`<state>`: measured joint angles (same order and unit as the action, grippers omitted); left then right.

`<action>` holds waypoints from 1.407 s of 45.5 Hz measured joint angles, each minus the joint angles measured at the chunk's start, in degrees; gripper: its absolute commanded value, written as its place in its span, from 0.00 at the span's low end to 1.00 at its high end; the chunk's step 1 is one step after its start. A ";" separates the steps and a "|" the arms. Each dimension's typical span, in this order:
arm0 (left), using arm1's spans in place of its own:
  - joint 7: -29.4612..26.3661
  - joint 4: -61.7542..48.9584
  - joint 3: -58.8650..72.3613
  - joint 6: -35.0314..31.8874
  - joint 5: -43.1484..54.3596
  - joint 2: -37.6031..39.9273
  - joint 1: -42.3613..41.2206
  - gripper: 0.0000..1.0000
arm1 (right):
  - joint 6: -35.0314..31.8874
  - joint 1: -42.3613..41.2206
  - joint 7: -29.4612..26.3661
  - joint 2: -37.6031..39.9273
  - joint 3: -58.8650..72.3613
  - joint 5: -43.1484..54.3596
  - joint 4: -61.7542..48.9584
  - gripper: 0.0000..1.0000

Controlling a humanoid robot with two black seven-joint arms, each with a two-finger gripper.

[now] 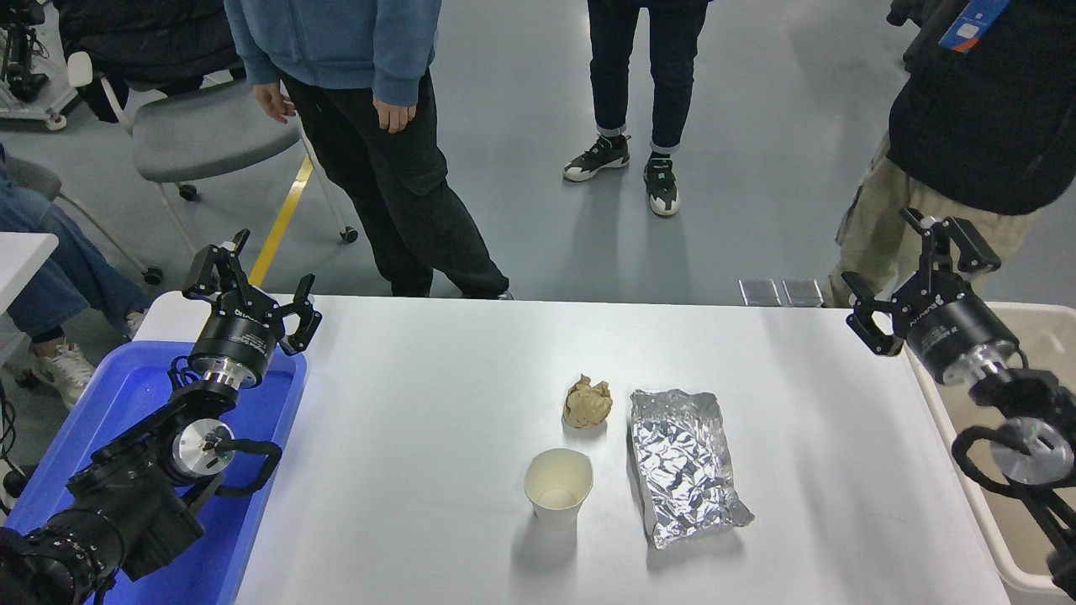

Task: Dispose of the paper cup in the dustbin

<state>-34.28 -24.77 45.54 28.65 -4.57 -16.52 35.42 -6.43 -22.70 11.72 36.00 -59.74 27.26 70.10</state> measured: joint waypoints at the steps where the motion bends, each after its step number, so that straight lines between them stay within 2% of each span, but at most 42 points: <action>1: 0.00 0.00 0.00 0.00 0.00 0.00 0.00 1.00 | 0.00 -0.20 -0.01 0.36 0.43 0.92 0.30 0.99; 21: 0.00 0.00 -0.01 0.00 0.00 0.00 0.00 1.00 | -1.93 -9.64 -0.11 6.75 14.09 20.16 6.73 0.99; 34: 0.00 0.00 -0.02 0.00 0.00 0.00 0.00 1.00 | -3.34 -26.81 0.34 7.03 36.52 28.09 8.46 0.99; 50: 0.00 -0.01 -0.02 0.00 0.00 0.00 0.00 1.00 | -5.85 -46.40 0.63 -2.55 62.45 34.77 7.33 0.99; 64: 0.00 0.00 -0.01 0.00 0.00 -0.02 0.00 1.00 | -7.31 -52.25 0.64 -12.64 73.12 37.38 1.24 0.99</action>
<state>-34.28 -24.77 45.53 28.65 -4.57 -16.54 35.42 -13.74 -74.94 12.36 23.36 13.38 64.64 71.34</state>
